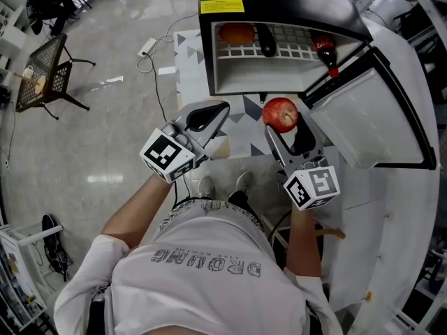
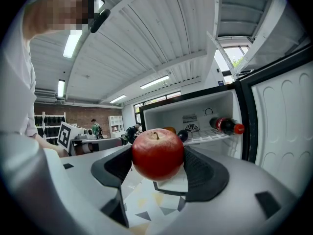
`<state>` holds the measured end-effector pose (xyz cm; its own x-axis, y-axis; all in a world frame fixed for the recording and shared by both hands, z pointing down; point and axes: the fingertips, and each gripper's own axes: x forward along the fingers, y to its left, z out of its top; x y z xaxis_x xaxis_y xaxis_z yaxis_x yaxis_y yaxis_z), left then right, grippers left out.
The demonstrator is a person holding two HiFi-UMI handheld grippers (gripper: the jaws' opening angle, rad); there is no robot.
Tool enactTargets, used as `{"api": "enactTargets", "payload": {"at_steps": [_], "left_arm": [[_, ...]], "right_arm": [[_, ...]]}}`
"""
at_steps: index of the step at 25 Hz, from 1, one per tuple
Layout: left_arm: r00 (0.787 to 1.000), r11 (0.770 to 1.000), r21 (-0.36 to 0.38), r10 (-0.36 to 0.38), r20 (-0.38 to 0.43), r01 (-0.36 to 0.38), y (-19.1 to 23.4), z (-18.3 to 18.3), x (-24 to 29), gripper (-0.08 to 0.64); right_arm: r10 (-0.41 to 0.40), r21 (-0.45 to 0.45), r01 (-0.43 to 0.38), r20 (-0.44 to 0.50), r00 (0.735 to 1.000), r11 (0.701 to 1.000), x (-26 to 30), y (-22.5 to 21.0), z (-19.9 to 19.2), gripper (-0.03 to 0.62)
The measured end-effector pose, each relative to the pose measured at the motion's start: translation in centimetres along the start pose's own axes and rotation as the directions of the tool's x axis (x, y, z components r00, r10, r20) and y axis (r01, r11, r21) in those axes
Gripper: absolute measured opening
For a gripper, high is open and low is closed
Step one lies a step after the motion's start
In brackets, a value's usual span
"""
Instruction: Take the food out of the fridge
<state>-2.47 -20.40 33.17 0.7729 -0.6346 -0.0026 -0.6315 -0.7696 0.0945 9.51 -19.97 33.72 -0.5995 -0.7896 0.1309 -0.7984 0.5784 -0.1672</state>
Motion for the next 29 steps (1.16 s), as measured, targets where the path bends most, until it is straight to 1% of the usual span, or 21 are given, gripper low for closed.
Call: {"api": "enactTargets", "payload": {"at_steps": [11, 29], "left_arm": [[1.000, 1.000, -0.002, 0.011, 0.008, -0.011, 0.2, 0.3, 0.4, 0.008], [1.000, 1.000, -0.002, 0.019, 0.004, -0.019, 0.1, -0.1, 1.4, 0.008]], "right_arm": [[0.010, -0.007, -0.010, 0.001, 1.000, 1.000, 0.5, -0.4, 0.5, 0.302], [0.032, -0.011, -0.032, -0.009, 0.999, 0.999, 0.7, -1.1, 0.2, 0.301]]}}
